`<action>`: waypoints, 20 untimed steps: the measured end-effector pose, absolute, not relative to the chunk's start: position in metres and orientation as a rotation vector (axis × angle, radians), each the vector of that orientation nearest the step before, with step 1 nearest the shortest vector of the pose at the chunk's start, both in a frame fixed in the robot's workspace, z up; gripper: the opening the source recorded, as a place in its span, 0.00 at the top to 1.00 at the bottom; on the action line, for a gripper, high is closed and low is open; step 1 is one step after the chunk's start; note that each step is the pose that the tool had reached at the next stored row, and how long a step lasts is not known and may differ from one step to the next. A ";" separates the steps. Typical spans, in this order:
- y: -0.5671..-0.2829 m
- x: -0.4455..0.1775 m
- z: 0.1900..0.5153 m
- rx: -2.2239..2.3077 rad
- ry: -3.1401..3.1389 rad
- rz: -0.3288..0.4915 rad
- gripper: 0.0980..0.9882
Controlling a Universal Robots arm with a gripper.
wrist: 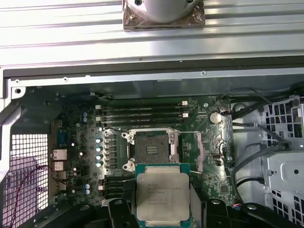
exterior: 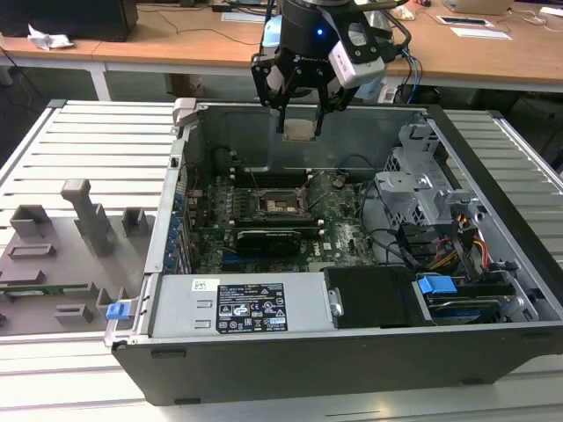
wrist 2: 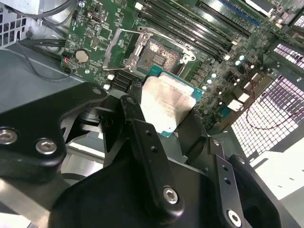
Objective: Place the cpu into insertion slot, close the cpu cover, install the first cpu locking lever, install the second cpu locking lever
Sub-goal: 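Place the cpu into insertion slot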
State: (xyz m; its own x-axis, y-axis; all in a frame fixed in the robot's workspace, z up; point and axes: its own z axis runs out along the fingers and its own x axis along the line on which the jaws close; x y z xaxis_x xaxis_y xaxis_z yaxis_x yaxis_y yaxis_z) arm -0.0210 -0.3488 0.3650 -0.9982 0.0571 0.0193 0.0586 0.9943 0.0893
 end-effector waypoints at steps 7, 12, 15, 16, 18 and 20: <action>-0.349 -0.021 0.365 -0.163 -3.119 -0.141 0.50; -0.349 -0.021 0.365 -0.218 -3.118 -0.142 0.50; -0.349 -0.021 0.365 -0.243 -3.117 -0.142 0.50; -0.349 -0.021 0.365 -0.251 -3.116 -0.142 0.50; -0.349 -0.021 0.365 -0.265 -3.115 -0.142 0.50; -0.349 -0.021 0.365 -0.289 -3.114 -0.142 0.50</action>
